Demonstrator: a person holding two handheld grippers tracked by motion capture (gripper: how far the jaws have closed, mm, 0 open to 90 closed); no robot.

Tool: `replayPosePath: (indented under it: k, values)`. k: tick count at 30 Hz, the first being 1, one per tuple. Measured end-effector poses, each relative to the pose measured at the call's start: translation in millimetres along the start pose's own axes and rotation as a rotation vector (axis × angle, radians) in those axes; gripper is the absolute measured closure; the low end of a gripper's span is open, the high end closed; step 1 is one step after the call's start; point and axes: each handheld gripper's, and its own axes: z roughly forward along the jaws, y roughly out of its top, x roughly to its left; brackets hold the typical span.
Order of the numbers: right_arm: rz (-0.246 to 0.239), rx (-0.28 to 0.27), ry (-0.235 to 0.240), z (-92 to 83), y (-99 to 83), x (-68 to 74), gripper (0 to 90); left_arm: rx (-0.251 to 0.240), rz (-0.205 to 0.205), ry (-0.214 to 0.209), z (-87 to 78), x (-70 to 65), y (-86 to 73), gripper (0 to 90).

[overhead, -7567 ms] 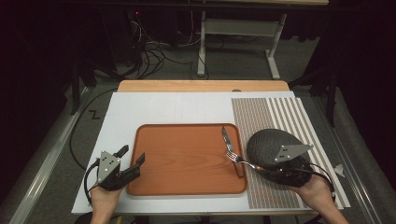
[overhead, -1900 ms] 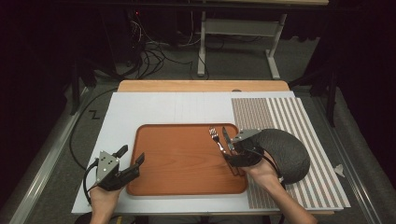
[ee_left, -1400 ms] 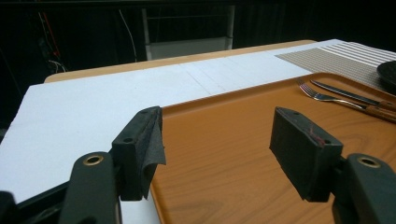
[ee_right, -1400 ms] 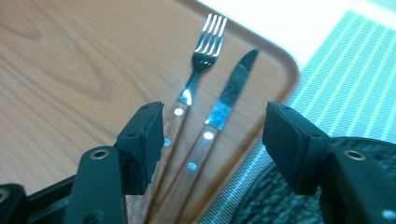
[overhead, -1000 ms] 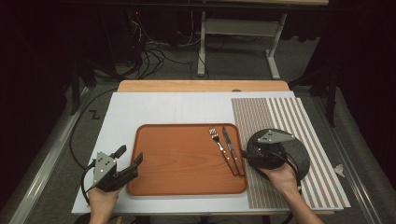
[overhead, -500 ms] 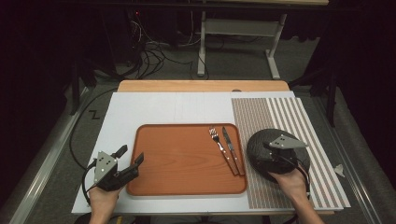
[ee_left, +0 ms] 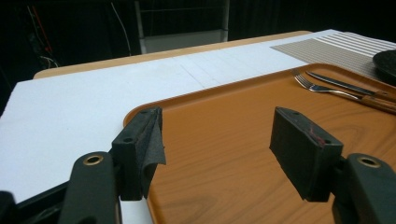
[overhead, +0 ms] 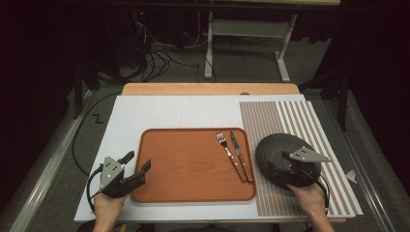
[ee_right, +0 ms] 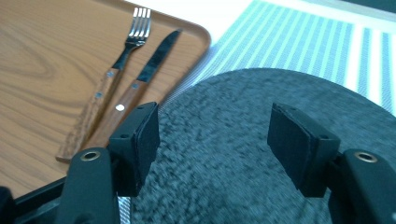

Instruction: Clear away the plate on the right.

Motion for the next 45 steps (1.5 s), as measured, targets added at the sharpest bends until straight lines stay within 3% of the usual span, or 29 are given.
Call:
replayPosePath:
  k: [7,12,23,29,36,39,45]
  values:
    - [-0.027,-0.008,-0.032,-11.4,-14.6,-4.5,35.6,0.011,-0.008,-0.004,3.2,0.7,0.5,34.6]
    - [-0.053,-0.011,-0.018,-14.7,-19.0,-1.7,37.8,0.003,-0.023,0.002,4.5,3.5,1.1,34.7]
    - [-0.183,0.041,0.004,-1.5,-23.3,21.4,40.7,-0.009,-0.034,-0.007,5.3,4.3,1.7,34.9]
    - [-0.219,0.085,-0.008,5.8,-22.7,32.3,42.7,-0.004,-0.021,-0.013,5.8,2.9,1.2,34.9]
    - [-0.287,0.132,-0.061,13.0,-23.4,38.8,42.7,0.001,-0.02,-0.019,6.7,2.5,1.2,34.7]
    - [-0.298,0.158,-0.082,15.9,-24.7,40.5,42.3,0.0,0.002,-0.013,6.5,0.4,0.7,34.8]
    - [-0.294,0.174,-0.108,17.2,-24.3,38.8,41.8,0.004,0.008,-0.018,7.0,0.1,0.5,34.7]
